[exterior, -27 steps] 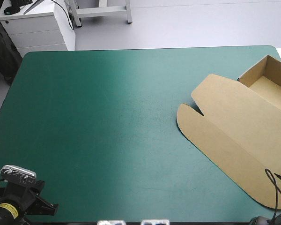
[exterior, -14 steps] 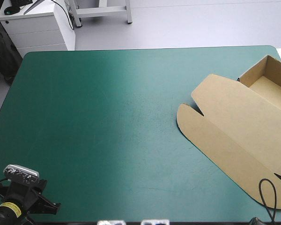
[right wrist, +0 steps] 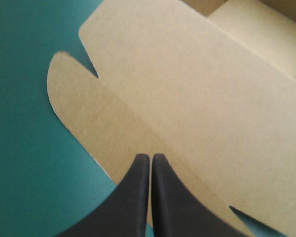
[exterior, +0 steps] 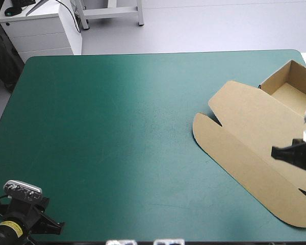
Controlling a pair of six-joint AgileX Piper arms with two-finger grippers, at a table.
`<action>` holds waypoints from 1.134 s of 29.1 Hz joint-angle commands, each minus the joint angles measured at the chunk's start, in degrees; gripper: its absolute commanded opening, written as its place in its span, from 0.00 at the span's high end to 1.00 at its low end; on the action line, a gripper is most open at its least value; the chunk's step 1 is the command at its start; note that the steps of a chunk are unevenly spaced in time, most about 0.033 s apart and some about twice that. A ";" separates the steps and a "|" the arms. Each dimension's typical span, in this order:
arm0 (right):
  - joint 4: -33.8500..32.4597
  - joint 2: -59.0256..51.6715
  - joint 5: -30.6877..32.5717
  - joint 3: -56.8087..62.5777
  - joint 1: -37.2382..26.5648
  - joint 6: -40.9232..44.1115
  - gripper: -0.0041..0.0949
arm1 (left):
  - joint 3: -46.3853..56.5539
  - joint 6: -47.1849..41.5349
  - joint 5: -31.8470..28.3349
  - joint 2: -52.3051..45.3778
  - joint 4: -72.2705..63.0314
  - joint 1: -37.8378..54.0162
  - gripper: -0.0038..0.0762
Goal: Fold the box
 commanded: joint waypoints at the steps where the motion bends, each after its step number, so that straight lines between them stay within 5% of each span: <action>1: 1.48 -5.63 -0.59 6.18 0.20 -2.17 0.96 | -1.28 -0.45 -2.65 0.62 0.73 -0.25 0.96; 8: 7.58 -17.98 -4.69 22.82 0.20 -7.08 0.96 | -1.28 -0.45 -2.65 0.62 0.83 -0.25 0.96; 18: 7.54 -27.79 -4.47 36.42 0.20 -7.26 0.96 | -1.28 -0.45 -2.65 0.62 0.83 -0.25 0.96; 33: 7.54 -28.78 -4.64 36.44 0.20 -7.02 0.96 | -1.28 -0.45 -2.65 0.62 0.83 -0.25 0.96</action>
